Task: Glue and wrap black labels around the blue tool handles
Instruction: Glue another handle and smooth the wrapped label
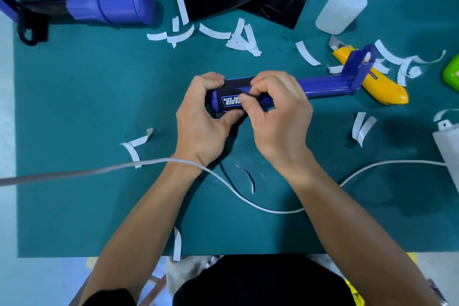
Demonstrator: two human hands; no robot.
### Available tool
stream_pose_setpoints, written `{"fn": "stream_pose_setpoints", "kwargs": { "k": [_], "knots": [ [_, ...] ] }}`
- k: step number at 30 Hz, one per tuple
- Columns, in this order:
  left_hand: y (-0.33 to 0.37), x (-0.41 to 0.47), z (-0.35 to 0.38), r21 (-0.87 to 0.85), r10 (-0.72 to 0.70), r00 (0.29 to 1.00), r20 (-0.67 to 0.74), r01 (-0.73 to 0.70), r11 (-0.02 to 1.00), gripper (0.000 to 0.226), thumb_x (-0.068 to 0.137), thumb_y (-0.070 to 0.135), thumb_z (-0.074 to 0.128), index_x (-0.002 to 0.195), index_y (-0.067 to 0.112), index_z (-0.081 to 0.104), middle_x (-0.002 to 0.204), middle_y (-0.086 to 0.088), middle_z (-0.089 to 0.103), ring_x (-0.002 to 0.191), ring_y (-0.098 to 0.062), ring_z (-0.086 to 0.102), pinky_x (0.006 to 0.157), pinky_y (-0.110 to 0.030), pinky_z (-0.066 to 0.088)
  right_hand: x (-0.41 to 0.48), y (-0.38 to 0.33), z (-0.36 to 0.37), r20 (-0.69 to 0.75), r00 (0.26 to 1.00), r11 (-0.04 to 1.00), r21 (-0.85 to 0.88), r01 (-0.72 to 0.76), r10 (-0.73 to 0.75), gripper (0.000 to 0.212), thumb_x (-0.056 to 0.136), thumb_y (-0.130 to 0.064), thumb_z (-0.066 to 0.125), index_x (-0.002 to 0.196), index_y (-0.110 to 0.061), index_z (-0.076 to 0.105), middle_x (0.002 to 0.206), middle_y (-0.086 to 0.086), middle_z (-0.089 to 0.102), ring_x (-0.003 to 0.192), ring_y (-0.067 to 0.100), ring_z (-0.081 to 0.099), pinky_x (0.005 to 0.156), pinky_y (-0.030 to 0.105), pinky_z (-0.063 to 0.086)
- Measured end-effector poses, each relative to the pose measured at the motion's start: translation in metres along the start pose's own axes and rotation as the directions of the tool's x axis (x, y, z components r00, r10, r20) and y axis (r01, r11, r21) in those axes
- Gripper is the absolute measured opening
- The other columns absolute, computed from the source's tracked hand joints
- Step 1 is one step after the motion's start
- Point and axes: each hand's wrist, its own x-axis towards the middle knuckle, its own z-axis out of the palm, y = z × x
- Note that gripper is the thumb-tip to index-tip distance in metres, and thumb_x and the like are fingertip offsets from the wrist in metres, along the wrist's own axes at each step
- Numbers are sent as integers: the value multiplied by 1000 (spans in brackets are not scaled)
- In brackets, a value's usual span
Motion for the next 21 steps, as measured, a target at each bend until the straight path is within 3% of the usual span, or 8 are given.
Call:
{"fn": "stream_pose_setpoints", "kwargs": {
  "k": [8,13,15,19,21],
  "knots": [
    [1,3,-1,27,22,1000,-1,-22,999,61,71,11,91,114,29,53,123,18,60,118,-12,63,101,-36,54,4,-4,-1,-17,1000,999,-38,-14,13,18,82,-11,83,79,-6,66,99,0,72,85,21,62,78,31,47],
    [10,-3,6,48,45,999,8,-46,998,55,77,15,88,118,8,53,124,4,56,112,1,58,91,-8,42,1,-4,1,-32,999,999,-49,-23,22,17,80,-11,85,78,-7,68,99,-1,73,86,17,62,78,26,45],
    [13,-3,5,45,36,999,16,-36,998,59,78,25,88,123,8,54,124,4,57,111,0,58,91,-9,42,1,-3,0,-35,999,999,-49,-20,18,17,80,-12,85,78,-8,68,99,-1,73,85,17,60,78,23,43],
    [12,0,0,195,58,997,40,-65,979,64,82,35,86,138,17,60,136,4,56,126,-16,54,108,-29,43,1,-2,-1,-30,1000,998,-60,-9,7,17,81,-13,85,78,-9,69,98,-2,73,84,15,58,79,19,40],
    [12,0,2,224,53,998,37,-60,973,59,84,35,85,135,16,63,145,0,50,132,-18,50,113,-26,38,1,-3,-1,-32,999,998,-60,-7,5,17,80,-13,85,77,-9,69,98,-2,73,84,14,57,79,21,40]
  ]
}}
